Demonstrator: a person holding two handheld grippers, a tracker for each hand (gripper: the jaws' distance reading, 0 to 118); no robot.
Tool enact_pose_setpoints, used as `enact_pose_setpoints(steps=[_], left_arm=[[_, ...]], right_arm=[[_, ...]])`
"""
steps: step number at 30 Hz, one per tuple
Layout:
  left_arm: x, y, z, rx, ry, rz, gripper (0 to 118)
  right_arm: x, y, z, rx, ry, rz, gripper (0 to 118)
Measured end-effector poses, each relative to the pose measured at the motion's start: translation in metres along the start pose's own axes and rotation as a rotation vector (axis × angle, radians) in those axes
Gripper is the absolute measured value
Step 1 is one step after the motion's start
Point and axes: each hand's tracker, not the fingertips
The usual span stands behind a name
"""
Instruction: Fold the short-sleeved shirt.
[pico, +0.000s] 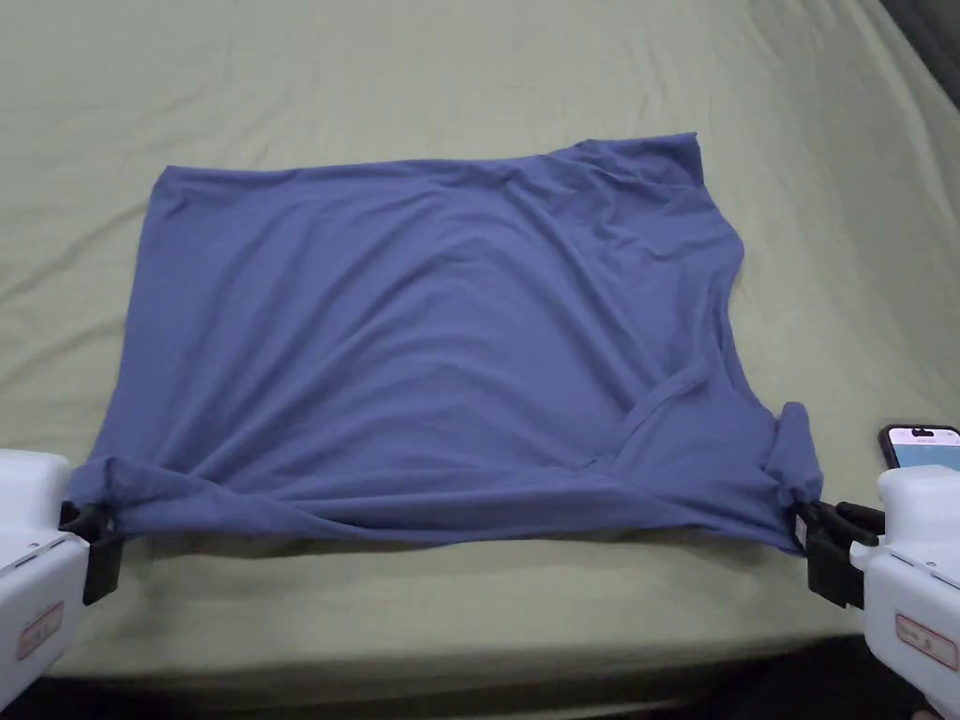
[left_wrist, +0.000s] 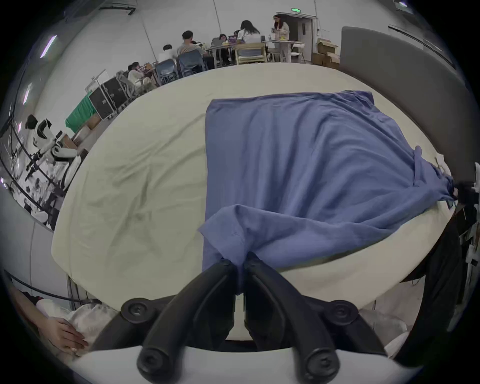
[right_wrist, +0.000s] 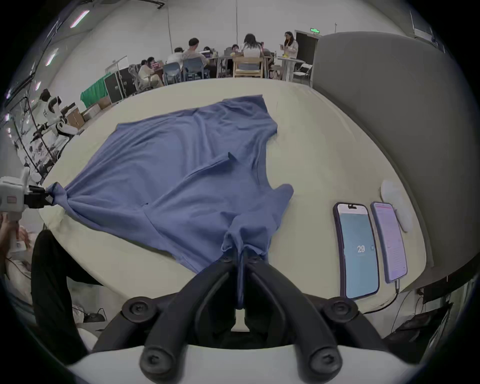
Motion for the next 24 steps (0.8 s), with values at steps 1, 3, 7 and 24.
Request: enact_pose_setpoints(steps=[1, 3, 7, 24], left_arm=[[0.000, 0.001, -0.002, -0.003, 0.001, 0.000, 3], [-0.001, 0.004, -0.008, -0.032, -0.021, 0.010, 23], [-0.007, 0.006, 0.004, -0.095, -0.049, 0.061, 77], [0.004, 0.003, 0.075, -0.012, 0.014, 0.069, 0]], right_arm=[[-0.001, 0.001, -0.003, -0.012, 0.001, 0.003, 5], [-0.002, 0.005, -0.010, -0.051, 0.006, 0.002, 20], [-0.004, 0.017, -0.011, -0.190, 0.119, -0.029, 105], [-0.065, 0.016, 0.043, -0.092, 0.114, -0.017, 3]])
